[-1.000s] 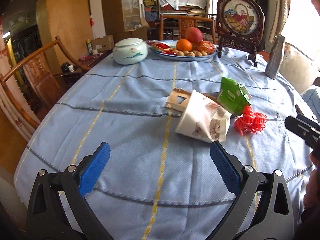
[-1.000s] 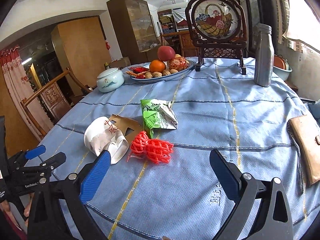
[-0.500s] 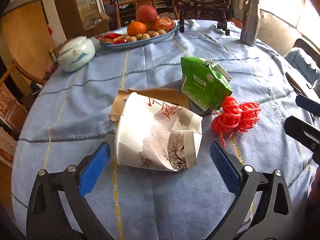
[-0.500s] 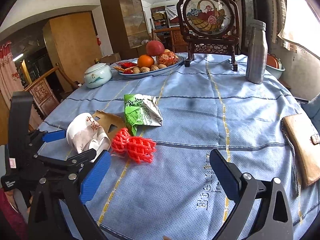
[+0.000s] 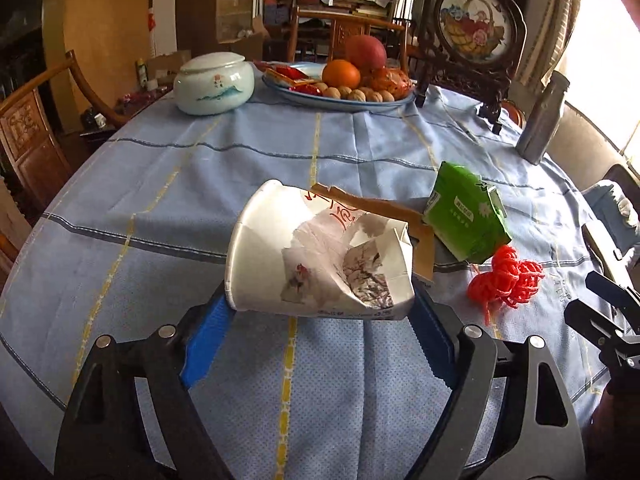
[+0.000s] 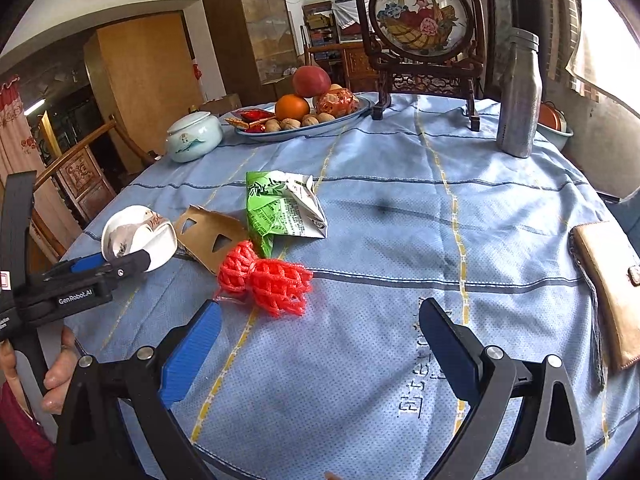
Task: Collect trash
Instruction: 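Grasp the white paper cup with the left gripper while the right grasps the red net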
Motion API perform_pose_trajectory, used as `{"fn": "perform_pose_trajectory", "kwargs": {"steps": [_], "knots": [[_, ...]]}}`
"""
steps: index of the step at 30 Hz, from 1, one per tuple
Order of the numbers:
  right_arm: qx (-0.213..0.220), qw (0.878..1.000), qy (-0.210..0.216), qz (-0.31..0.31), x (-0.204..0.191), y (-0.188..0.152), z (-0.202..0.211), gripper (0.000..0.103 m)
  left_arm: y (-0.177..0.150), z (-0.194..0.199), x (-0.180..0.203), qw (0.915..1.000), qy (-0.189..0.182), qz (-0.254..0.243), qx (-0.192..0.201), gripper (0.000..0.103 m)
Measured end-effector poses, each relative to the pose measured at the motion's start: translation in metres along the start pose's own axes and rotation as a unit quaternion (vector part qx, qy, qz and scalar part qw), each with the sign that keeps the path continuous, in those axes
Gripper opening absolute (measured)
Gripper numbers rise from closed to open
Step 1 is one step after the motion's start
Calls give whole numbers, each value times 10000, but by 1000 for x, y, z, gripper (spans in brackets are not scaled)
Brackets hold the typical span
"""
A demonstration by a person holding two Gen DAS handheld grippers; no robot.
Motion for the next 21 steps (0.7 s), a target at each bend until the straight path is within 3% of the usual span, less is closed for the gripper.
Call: {"fn": "perform_pose_trajectory", "kwargs": {"steps": [8, 14, 18, 19, 20, 21], "knots": [[-358, 9990, 262, -56, -9, -4, -14, 97, 8, 11, -4, 9990, 330, -16, 309, 82], [-653, 9971, 379, 68, -34, 11, -36, 97, 8, 14, -6, 9991, 245, 59, 350, 82], [-804, 9961, 167, 308, -47, 12, -67, 97, 10, 14, -8, 9991, 190, 111, 369, 82], [-881, 9955, 47, 338, -45, 10, -74, 94, 10, 13, -8, 9991, 181, 112, 362, 82], [-981, 9946, -3, 342, -42, 7, -78, 73, 10, 12, -8, 9992, 171, 112, 345, 82], [-1057, 9939, 62, 299, -40, 5, -80, 60, 10, 10, -7, 9994, 133, 117, 300, 82]]}}
Point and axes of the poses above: each gripper's, at about its wrist camera, not at the fingertips, and z roughly against the way its jaws point, x to its right, y to its top, the point moved 9 cm from there along -z, roughly the way its jaws point, and after that the axes turned 10 degrees about -z, right-handed, at the moved point
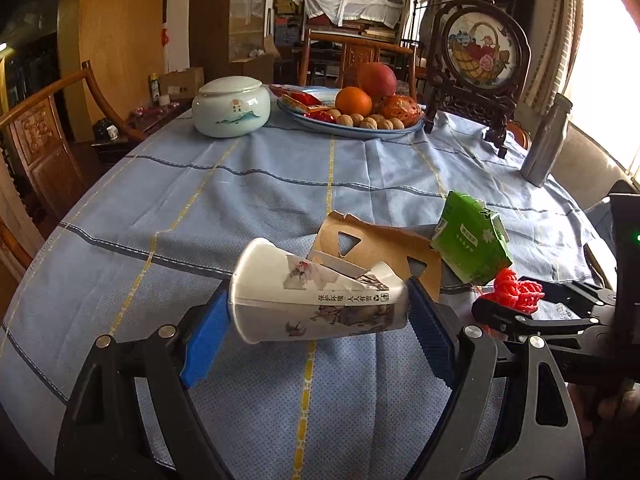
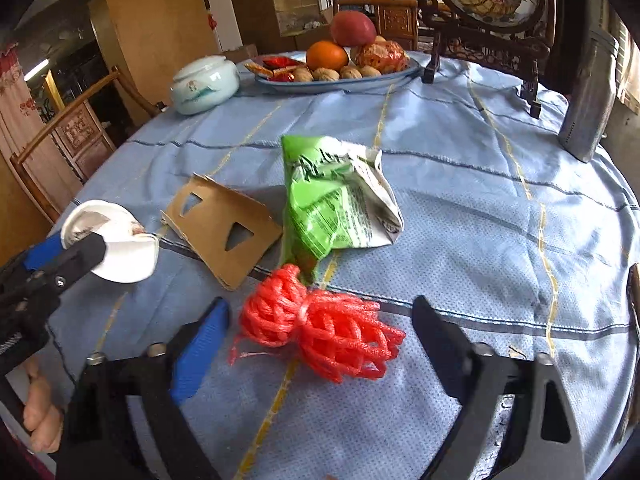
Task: Collect trash
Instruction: 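Grasp the white paper cup with the left gripper while the right grasps the red net, then carry the paper cup and red net to the red wastebasket and drop them in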
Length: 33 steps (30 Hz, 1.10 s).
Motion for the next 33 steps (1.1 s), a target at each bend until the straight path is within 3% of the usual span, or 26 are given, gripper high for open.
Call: {"fn": "perform_pose_trajectory", "kwargs": {"steps": [3, 8, 16, 20, 26, 33], "knots": [[194, 9996, 78, -175, 8, 3, 10, 53, -4, -7, 3, 9998, -121, 9, -177, 82], [395, 9992, 47, -83, 8, 7, 22, 54, -5, -11, 4, 9997, -32, -50, -236, 81], [532, 9985, 115, -45, 5, 8, 31, 53, 8, 21, -4, 9987, 76, 52, 493, 80], [800, 9965, 197, 128, -5, 8, 48, 53, 2, 50, -15, 9975, 197, 270, 628, 80], [1045, 9898, 894, 370, -40, -1, 80, 52, -31, 128, -59, 9919, 730, 665, 804, 80], [1173, 9794, 1430, 805, -96, -31, 111, 52, -113, 208, -123, 9763, 1581, 1350, 597, 80]]}}
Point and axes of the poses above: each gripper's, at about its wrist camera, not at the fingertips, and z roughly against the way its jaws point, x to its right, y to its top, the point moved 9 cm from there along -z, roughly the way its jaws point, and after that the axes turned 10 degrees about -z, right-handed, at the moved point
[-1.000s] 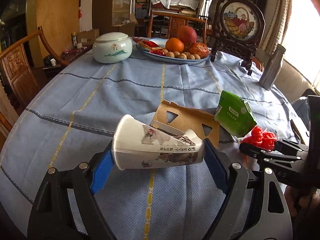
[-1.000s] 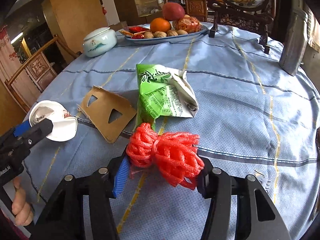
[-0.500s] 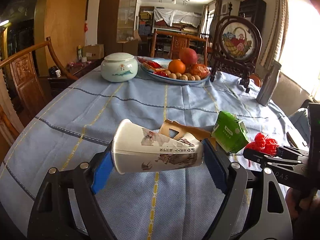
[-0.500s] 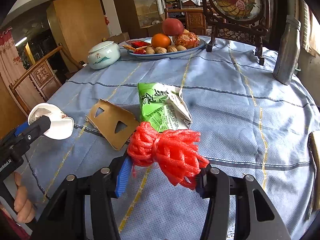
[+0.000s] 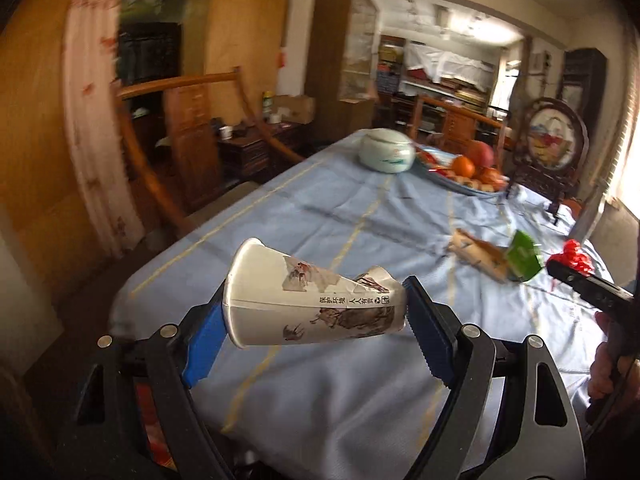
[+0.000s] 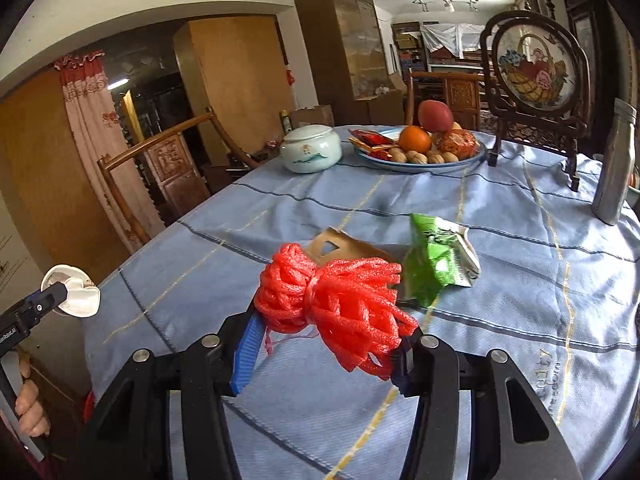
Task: Collect trash
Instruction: 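Carry the paper cup and red net to the red wastebasket and drop them in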
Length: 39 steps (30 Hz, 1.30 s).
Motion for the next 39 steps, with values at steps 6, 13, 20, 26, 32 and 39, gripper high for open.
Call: {"fn": "perform_pose_trajectory", "kwargs": {"steps": [6, 13, 20, 26, 32, 39], "knots": [[-65, 9971, 601, 465, -82, -15, 5, 52, -59, 39, -87, 9945, 693, 737, -282, 80], [-465, 9822, 1336, 1239, -205, -54, -2, 52, -154, 41, -158, 9775, 1032, 1583, -942, 80], [-1100, 9597, 1903, 1749, -317, -112, -27, 52, -214, 23, -209, 9606, 1028, 2160, -1413, 81], [-1772, 9359, 2139, 2166, -394, -173, -54, 52, -251, 24, -246, 9442, 1186, 2554, -1709, 88], [-2337, 9121, 2194, 2555, -442, -230, -79, 52, -273, 48, -298, 9098, 1934, 3298, -1615, 92], [-2618, 8967, 2162, 2841, -460, -262, -94, 74, -302, 60, -329, 8833, 2233, 3758, -1693, 93]]}}
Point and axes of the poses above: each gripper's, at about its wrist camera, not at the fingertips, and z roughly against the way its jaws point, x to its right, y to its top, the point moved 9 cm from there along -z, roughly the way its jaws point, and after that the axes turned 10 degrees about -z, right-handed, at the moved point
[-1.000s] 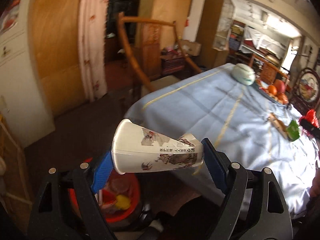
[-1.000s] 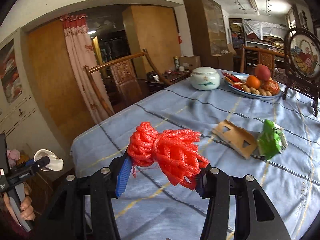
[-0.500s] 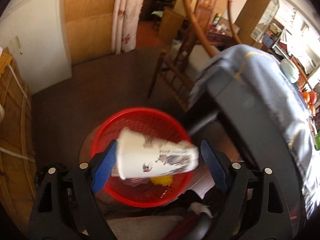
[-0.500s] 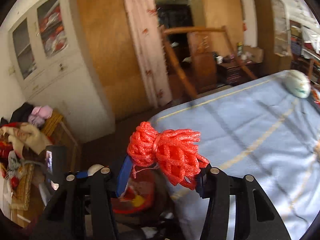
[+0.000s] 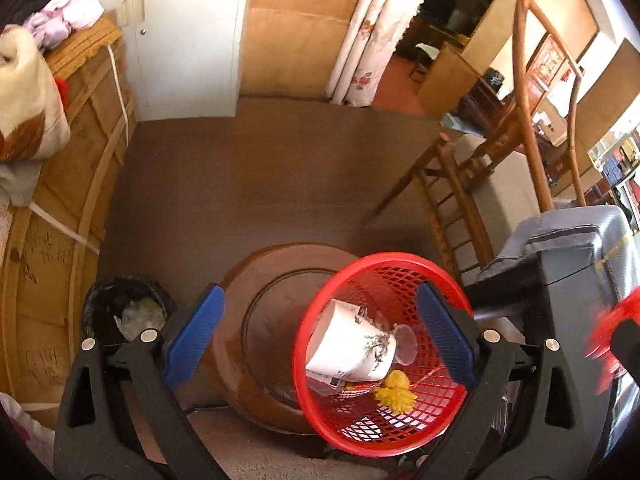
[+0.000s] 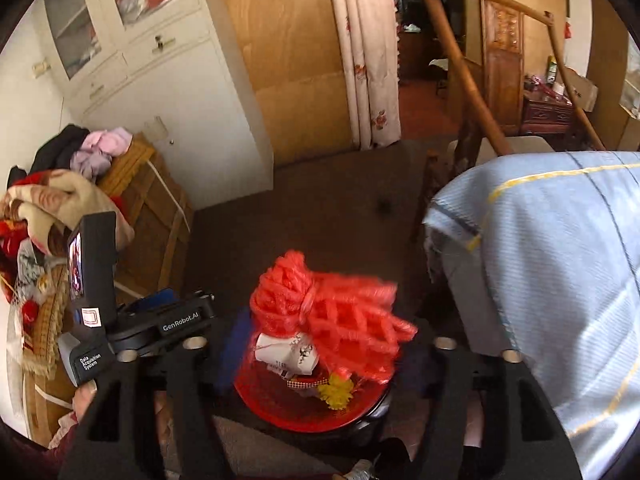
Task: Collect trash
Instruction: 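Carry the paper cup and red net to the red wastebasket and drop them in, then move both grippers back over the table toward the cardboard and green bag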
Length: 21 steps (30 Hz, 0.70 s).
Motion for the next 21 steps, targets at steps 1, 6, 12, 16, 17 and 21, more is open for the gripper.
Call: {"fn": "perform_pose_trajectory", "kwargs": {"steps": [1, 6, 12, 16, 17, 21], "knots": [[-12, 10000, -7, 14, 0, -2, -1, 74, 1, -2, 3, 10000, 5, -12, -17, 93], [-16, 9999, -10, -128, 9, -3, -4, 79, 5, -5, 10, 9998, 136, -138, 24, 93], [184, 9992, -95, -337, 27, -4, 13, 82, 2, 0, 24, 9994, 53, -311, 125, 93], [337, 9984, -139, -424, 36, -6, 29, 83, 2, 11, 39, 9982, 51, -526, 290, 93], [385, 9982, -146, -447, 38, -7, 33, 84, 3, 15, 43, 9975, 49, -602, 354, 93], [616, 9965, -202, -529, 44, -12, 55, 87, 2, 31, 63, 9948, -48, -854, 554, 93]]}}
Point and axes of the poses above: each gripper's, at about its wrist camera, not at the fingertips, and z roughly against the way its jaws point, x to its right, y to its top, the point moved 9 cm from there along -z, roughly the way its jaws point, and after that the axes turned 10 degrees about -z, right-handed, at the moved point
